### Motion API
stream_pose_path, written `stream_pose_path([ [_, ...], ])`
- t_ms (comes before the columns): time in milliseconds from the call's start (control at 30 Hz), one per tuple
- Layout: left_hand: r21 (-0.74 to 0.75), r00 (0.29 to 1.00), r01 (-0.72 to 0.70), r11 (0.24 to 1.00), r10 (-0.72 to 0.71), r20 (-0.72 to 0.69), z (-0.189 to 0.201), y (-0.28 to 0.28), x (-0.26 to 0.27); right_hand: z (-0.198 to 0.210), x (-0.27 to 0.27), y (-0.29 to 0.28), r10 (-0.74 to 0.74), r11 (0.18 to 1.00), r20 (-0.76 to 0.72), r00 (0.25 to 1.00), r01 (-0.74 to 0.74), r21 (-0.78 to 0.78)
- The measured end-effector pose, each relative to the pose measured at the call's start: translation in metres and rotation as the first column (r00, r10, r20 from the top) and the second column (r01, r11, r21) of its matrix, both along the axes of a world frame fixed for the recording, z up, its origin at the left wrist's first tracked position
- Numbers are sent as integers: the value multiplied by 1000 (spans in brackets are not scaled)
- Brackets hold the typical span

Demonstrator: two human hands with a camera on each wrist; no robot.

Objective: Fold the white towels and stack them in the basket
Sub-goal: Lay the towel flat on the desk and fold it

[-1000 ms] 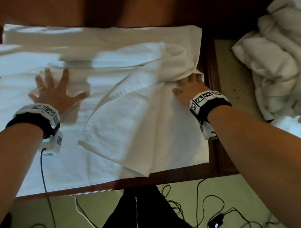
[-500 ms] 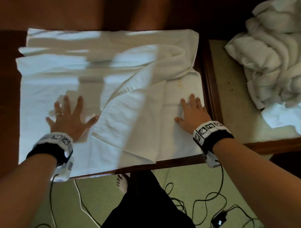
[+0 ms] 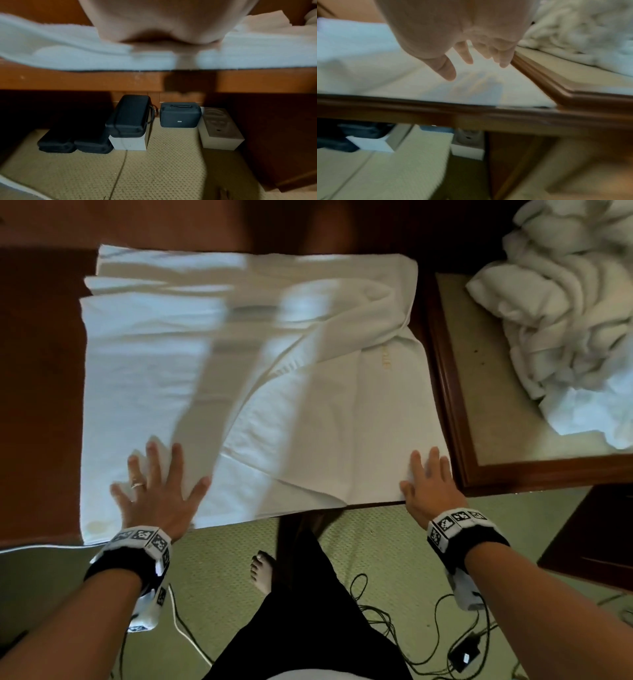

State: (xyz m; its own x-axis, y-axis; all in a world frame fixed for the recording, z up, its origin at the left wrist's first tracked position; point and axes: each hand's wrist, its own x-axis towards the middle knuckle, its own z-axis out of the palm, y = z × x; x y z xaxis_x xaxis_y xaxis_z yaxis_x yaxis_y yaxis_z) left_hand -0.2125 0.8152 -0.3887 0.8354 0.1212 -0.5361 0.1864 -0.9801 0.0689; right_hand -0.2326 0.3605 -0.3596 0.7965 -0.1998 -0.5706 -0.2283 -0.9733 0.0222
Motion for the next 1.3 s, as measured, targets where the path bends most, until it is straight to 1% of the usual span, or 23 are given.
stream_pose_path([
  [67, -8, 998, 21, 1000, -21, 62, -3, 5, -9, 11, 7, 24, 8, 1000, 68, 998, -9, 12],
  [133, -10, 995, 24, 1000, -23, 99, -6, 5, -14, 18, 18, 68, 124, 987, 235, 964, -145, 73],
  [200, -11, 993, 20, 1000, -19, 116, -9, 3, -14, 23, 27, 123, 281, 920, 423, 861, -367, 136],
  [267, -13, 990, 13, 1000, -11, 139, -12, 3, -15, 19, 33, 176, 399, 827, 507, 764, -539, 162],
  [300, -15, 988, 8, 1000, -5, 156, -14, 4, -15, 17, 37, 200, 446, 789, 508, 737, -592, 166],
  [367, -14, 984, 0, 1000, 3, 180, -18, 6, -16, 18, 49, 239, 525, 746, 460, 716, -647, 156],
  [467, -18, 980, -12, 1000, 15, 197, -23, 6, -17, 19, 73, 272, 600, 752, 314, 736, -653, 93],
  [533, -21, 976, -16, 1000, 20, 217, -26, 8, -17, 22, 85, 284, 655, 730, 256, 711, -683, 27],
  [600, -27, 977, -23, 999, 28, 211, -27, 8, -17, 26, 94, 289, 686, 710, 206, 698, -704, 22],
  [667, -32, 978, -22, 999, 28, 206, -26, 8, -17, 33, 101, 286, 650, 735, 176, 740, -670, 104],
  [733, -43, 979, -17, 999, 25, 204, -24, 9, -17, 41, 105, 275, 510, 802, 202, 836, -547, 241],
  [800, -45, 980, -17, 999, 26, 195, -24, 11, -17, 53, 102, 252, 248, 847, 303, 920, -358, 393],
  [833, -47, 981, -22, 999, 30, 190, -25, 15, -20, 57, 96, 239, 84, 854, 348, 934, -247, 457],
  [900, -56, 982, -17, 998, 27, 187, -25, 15, -19, 66, 80, 192, -249, 826, 376, 892, -7, 563],
  [933, -57, 983, -26, 998, 35, 178, -25, 15, -18, 62, 71, 163, -372, 810, 378, 848, 98, 578],
  [1000, -67, 985, -7, 998, 19, 171, -23, 11, -17, 58, 45, 102, -594, 748, 358, 720, 332, 574],
  [1033, -70, 984, -1, 998, 13, 176, -22, 10, -16, 51, 32, 73, -685, 697, 330, 650, 454, 555],
  [1067, -71, 984, -2, 997, 14, 176, -22, 10, -16, 46, 19, 47, -738, 660, 294, 607, 557, 505],
  [1100, -73, 987, -4, 997, 15, 158, -21, 10, -15, 41, 5, 26, -747, 660, 260, 612, 633, 404],
  [1133, -66, 990, -10, 998, 19, 137, -19, 9, -14, 34, -9, 9, -709, 705, 250, 660, 652, 279],
  [1167, -62, 993, -18, 998, 25, 118, -19, 9, -14, 29, -21, -1, -636, 770, 273, 722, 617, 163],
  [1233, -48, 996, -39, 998, 43, 82, -18, 11, -12, 19, -36, -1, -433, 893, 379, 818, 446, 56],
  [1300, -33, 998, -44, 998, 45, 40, -17, 13, -9, 12, -41, 14, -234, 972, 386, 892, 229, 60],
])
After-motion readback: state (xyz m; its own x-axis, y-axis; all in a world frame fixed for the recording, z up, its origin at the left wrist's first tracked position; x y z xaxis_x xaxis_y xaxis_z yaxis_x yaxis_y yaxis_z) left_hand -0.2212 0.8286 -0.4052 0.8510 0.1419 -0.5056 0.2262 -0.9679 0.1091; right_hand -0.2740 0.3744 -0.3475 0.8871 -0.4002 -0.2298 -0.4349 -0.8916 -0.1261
